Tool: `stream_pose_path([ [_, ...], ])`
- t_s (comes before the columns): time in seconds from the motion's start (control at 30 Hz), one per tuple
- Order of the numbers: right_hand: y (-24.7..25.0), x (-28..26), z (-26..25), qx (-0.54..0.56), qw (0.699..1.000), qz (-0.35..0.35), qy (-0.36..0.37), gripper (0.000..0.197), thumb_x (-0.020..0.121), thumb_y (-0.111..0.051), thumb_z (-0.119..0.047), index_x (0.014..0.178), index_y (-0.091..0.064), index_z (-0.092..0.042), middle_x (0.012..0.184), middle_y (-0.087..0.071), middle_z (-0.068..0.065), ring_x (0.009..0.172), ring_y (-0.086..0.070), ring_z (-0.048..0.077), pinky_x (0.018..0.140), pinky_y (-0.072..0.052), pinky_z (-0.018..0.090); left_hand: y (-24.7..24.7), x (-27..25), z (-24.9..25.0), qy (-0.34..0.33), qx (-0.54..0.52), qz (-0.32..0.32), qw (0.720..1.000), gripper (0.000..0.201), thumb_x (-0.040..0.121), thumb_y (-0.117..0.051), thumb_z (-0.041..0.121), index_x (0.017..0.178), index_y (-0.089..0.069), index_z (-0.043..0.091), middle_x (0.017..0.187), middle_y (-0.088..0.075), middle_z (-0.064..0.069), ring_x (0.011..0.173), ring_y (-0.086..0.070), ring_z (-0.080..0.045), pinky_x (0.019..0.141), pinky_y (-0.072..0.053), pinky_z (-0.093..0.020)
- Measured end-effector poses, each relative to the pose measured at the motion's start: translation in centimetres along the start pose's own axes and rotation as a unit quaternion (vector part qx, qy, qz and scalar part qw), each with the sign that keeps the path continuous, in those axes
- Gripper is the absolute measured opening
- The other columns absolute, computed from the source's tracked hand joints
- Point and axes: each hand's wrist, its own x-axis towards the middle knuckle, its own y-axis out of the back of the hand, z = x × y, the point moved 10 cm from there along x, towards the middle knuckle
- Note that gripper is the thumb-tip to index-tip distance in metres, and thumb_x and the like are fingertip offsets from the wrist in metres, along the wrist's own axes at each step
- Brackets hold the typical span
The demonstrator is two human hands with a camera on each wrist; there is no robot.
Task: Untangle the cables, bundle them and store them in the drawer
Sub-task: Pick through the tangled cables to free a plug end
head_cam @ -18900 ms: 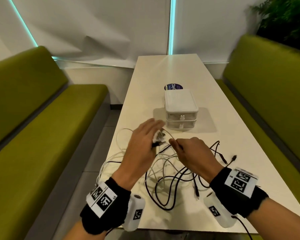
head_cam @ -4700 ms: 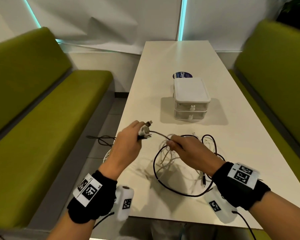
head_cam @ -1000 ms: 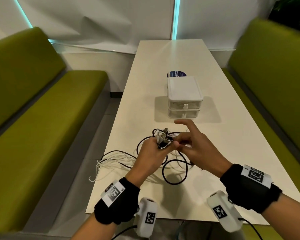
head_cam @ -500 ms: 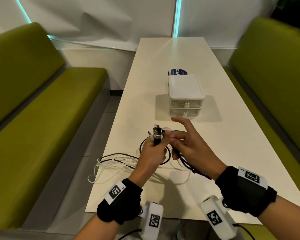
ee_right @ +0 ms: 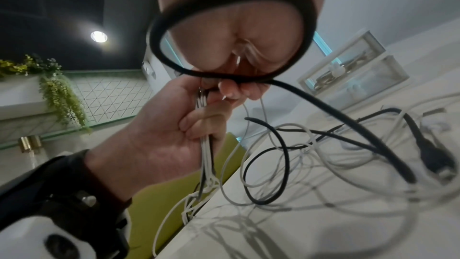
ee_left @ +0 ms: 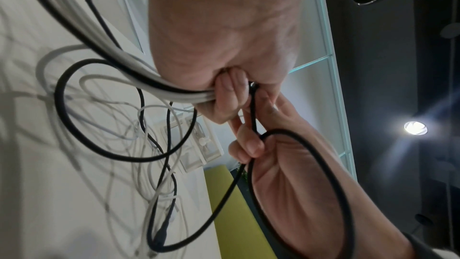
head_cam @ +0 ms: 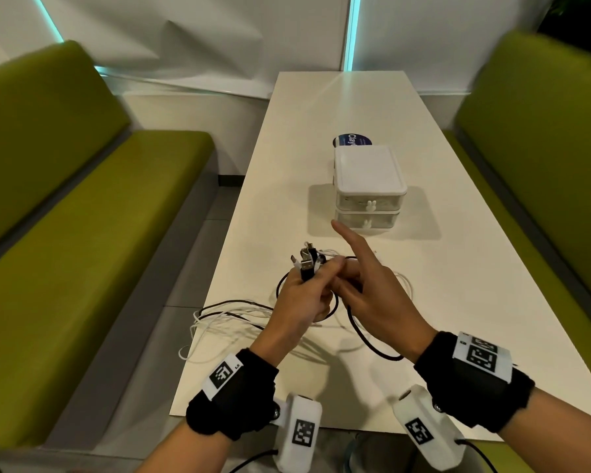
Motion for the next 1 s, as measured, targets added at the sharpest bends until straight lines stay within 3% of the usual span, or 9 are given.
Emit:
stream_pose_path([
  [0.1, 0.2, 0.3, 0.2, -0.028, 1.0, -0.002, -0.003, 0.077, 0.094, -0.059, -0.008, 0.148, -0.017, -0.046, 0.085, -0.071, -0.016, 0.071, -0.065, 0.02, 0.075, -0.051, 0.027, 0.7, -0.2, 0.9, -0.041, 0.044, 0.043, 0.997, 0.031, 0.093, -0.059, 0.036, 0.072, -0.065, 0.013, 0.05, -0.04, -0.001, 0.041, -0.031, -0.013, 0.043, -0.025, -0.025],
  [0.23, 0.4, 0.0, 1.1, -0.114, 0.993, -0.015, -0.022, 0.073, 0.089, -0.069, -0.02, 0.144, -0.023, -0.035, 0.066, -0.063, -0.017, 0.06, -0.057, 0.005, 0.062, -0.041, 0.015, 1.8, -0.1, 3.0, -0.097, 0.047, 0.076, 0.991, 0.04, 0.096, -0.051, 0.04, 0.087, -0.075, 0.008, 0.079, -0.075, -0.005, 0.069, -0.067, -0.019, 0.062, -0.05, -0.032],
  [0.33, 0.4, -0.7, 2.3, -0.184, 0.982, -0.035, -0.038, 0.039, 0.092, -0.064, -0.028, 0.124, -0.041, -0.032, 0.059, -0.055, -0.016, 0.056, -0.049, 0.007, 0.054, -0.035, 0.021, 3.9, 0.4, 4.6, -0.109, -0.001, 0.116, 0.987, 0.048, 0.098, -0.049, 0.039, 0.074, -0.067, 0.001, 0.067, -0.069, -0.009, 0.065, -0.065, -0.019, 0.058, -0.05, -0.028],
  [0.43, 0.6, -1.1, 3.0, -0.229, 0.971, -0.047, -0.043, 0.008, 0.094, -0.06, -0.036, 0.097, -0.057, -0.029, 0.049, -0.048, -0.011, 0.052, -0.048, 0.006, 0.053, -0.034, 0.024, 4.6, 0.9, 4.7, -0.075, -0.046, 0.111, 0.99, 0.049, 0.097, -0.049, 0.043, 0.061, -0.051, 0.009, 0.051, -0.05, -0.003, 0.054, -0.057, -0.021, 0.063, -0.053, -0.031],
  [0.53, -1.4, -1.7, 2.6, -0.305, 0.94, -0.152, -0.013, 0.017, 0.092, -0.061, -0.034, 0.108, -0.059, -0.03, 0.061, -0.052, -0.012, 0.059, -0.045, 0.005, 0.065, -0.044, 0.032, 3.6, 1.1, 3.9, -0.021, -0.019, 0.05, 0.998, 0.048, 0.095, -0.049, 0.047, 0.062, -0.047, 0.012, 0.047, -0.031, 0.005, 0.04, -0.034, -0.013, 0.06, -0.047, -0.032],
  [0.6, -2.6, -2.2, 2.9, -0.337, 0.916, -0.216, -0.014, 0.04, 0.09, -0.063, -0.031, 0.128, -0.049, -0.032, 0.081, -0.051, -0.012, 0.077, -0.043, 0.006, 0.073, -0.043, 0.03, 2.8, 1.0, 3.9, -0.015, 0.034, 0.002, 0.999, 0.041, 0.094, -0.054, 0.042, 0.073, -0.062, 0.008, 0.05, -0.023, 0.006, 0.042, -0.02, -0.01, 0.049, -0.029, -0.028],
  [0.73, -2.7, -1.7, 3.5, -0.374, 0.905, -0.205, -0.002, 0.064, 0.085, -0.064, -0.01, 0.14, -0.037, -0.027, 0.1, -0.04, -0.011, 0.093, -0.036, 0.011, 0.078, -0.037, 0.028, 2.2, 0.7, 4.4, -0.044, 0.062, -0.035, 0.997, 0.027, 0.098, -0.052, 0.029, 0.102, -0.072, 0.011, 0.063, -0.013, -0.001, 0.051, -0.01, -0.014, 0.045, -0.012, -0.025],
  [0.87, -1.5, -1.3, 4.9, -0.368, 0.914, -0.167, -0.037, 0.045, 0.089, -0.052, -0.002, 0.129, -0.052, -0.022, 0.105, -0.053, -0.001, 0.1, -0.049, 0.023, 0.081, -0.043, 0.036, 3.5, 0.9, 4.4, -0.044, -0.028, -0.022, 0.998, 0.029, 0.099, -0.051, 0.025, 0.101, -0.072, 0.006, 0.066, -0.009, -0.006, 0.045, -0.011, -0.009, 0.039, -0.012, -0.021],
  [1.0, 0.0, -1.1, 5.5, -0.351, 0.923, -0.138, -0.08, 0.018, 0.101, -0.043, -0.035, 0.094, -0.058, -0.028, 0.088, -0.061, -0.002, 0.093, -0.06, 0.027, 0.078, -0.046, 0.04, 3.8, 1.0, 4.0, -0.009, -0.076, -0.048, 0.996, 0.037, 0.099, -0.047, 0.035, 0.11, -0.071, 0.009, 0.059, -0.026, 0.002, 0.041, -0.013, -0.005, 0.038, -0.011, -0.02],
])
